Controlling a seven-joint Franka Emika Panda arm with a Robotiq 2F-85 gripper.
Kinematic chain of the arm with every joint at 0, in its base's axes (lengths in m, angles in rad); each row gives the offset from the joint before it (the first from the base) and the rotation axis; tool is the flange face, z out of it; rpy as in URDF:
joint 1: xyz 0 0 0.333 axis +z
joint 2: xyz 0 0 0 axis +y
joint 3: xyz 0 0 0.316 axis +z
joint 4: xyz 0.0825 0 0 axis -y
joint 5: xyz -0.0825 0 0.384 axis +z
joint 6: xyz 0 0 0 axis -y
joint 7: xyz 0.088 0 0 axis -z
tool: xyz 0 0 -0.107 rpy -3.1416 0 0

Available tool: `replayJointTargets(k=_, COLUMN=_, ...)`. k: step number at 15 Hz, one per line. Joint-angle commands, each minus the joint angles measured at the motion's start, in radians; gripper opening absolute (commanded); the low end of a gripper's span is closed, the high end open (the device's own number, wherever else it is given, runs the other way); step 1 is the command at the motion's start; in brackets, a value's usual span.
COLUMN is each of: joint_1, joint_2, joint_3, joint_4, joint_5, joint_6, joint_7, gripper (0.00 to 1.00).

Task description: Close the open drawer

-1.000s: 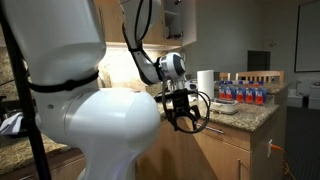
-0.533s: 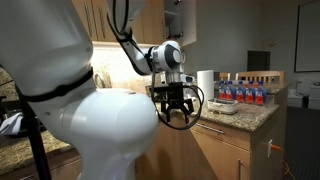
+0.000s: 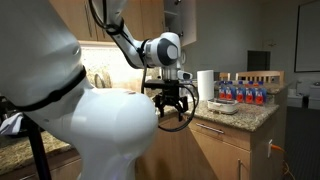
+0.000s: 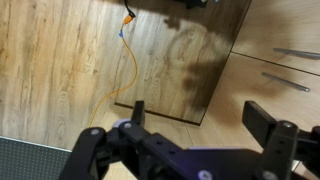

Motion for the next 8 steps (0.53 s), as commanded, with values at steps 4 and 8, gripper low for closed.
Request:
replayJointTargets(k=4, joint_1=-0.039, joint_2=-0.026, joint_3=0.028, joint_4=0.005, joint_5=0.032, joint_6=-0.014, joint_7=-0.034, gripper=1.0)
replayJointTargets(k=8, joint_1=-0.039, joint_2=-0.027, joint_3=0.028, joint_4=0.005, joint_5=0.032, joint_6=-0.014, joint_7=-0.035, gripper=1.0)
